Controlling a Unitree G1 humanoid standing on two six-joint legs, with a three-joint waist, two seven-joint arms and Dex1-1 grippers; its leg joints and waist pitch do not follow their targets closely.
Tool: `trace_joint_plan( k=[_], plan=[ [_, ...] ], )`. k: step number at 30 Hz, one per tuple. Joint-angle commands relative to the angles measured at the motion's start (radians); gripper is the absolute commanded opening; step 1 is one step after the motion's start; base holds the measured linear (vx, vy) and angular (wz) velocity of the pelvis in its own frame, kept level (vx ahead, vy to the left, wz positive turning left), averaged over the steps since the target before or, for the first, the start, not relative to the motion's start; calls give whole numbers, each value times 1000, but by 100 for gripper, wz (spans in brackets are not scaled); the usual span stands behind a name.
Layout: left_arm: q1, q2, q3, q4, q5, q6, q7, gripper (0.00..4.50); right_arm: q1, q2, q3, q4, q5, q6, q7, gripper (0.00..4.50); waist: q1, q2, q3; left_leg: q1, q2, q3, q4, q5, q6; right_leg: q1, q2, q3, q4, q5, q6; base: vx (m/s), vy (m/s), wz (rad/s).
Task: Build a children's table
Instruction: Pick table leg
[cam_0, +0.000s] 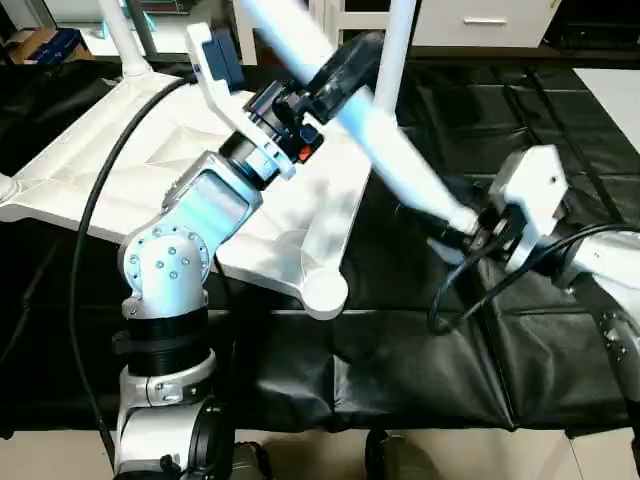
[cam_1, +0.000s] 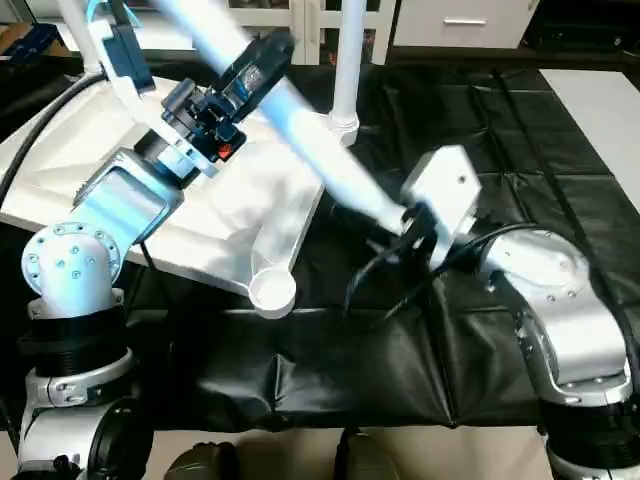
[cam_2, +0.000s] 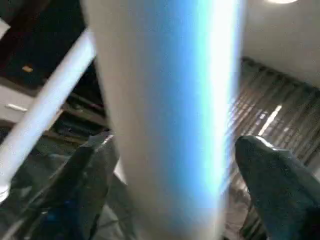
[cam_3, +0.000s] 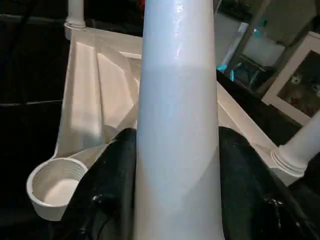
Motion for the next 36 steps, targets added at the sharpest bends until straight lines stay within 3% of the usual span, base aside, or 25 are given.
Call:
trace_joint_plan(
  k=[1,22,33,34,36],
  plan=[
    [-16,3,8,2,-2,-6,23,374,-1,-14,9,-30,-4,-23,15,187,3,-15,-93,7,-10,10,-53,-96,127,85,-13,12,-57,-198,-202,0,0,0],
    [-35,-20,44,27,-34,-51,66,188,-27,-6,13,14,-52,-71,-50,187,5,-15,-101,6,-11,11,-47,-80,141,89,-13,12,-51,-167,-223,0,0,0],
    [-50,-19,58,32,-52,-66,80,172,-40,-8,21,30,-90,-113,-71,187,4,-14,-100,7,-10,11,-46,-75,148,89,-11,11,-47,-143,-235,0,0,0],
    [-53,-17,60,34,-48,-76,84,172,-42,-4,17,34,-81,-110,-72,243,4,-16,-100,8,-10,11,-46,-76,149,89,-11,11,-48,-145,-233,0,0,0],
    [-57,-6,54,36,-22,-98,77,172,-47,10,5,40,-63,-109,-80,257,4,-17,-98,7,-11,11,-46,-73,150,88,-11,11,-49,-152,-228,0,0,0]
  ],
)
